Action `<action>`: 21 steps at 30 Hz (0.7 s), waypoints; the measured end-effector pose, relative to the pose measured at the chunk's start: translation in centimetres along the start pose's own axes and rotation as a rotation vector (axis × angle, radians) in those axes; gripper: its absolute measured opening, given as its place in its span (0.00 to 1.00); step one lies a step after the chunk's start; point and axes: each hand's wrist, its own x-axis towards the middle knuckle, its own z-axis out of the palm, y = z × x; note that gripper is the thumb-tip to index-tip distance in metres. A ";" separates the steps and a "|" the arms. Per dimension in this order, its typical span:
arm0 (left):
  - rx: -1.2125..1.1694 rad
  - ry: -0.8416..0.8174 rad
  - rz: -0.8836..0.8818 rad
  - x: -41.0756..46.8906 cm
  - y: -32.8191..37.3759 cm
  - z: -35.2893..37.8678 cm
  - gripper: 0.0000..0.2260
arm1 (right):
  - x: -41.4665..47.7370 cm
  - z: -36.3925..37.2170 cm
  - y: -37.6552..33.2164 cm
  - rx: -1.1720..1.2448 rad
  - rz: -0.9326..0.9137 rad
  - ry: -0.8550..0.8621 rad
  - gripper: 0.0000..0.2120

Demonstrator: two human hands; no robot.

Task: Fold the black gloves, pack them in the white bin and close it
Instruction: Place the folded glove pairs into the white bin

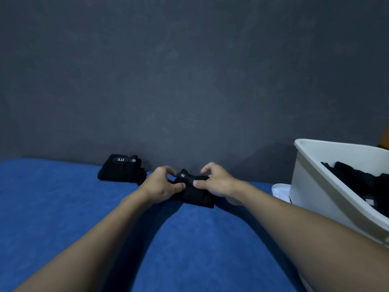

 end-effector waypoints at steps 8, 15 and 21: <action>-0.175 -0.004 0.065 -1.3 1.3 0.2 0.14 | -1.4 -1.0 0.1 0.040 -0.005 -0.042 0.22; -0.173 -0.048 0.249 -2.6 4.7 -2.1 0.14 | -3.5 -2.5 -2.2 0.124 0.014 -0.144 0.32; -0.110 0.050 0.473 -3.9 9.7 -5.7 0.14 | -6.3 -4.8 -5.9 0.226 -0.136 -0.150 0.17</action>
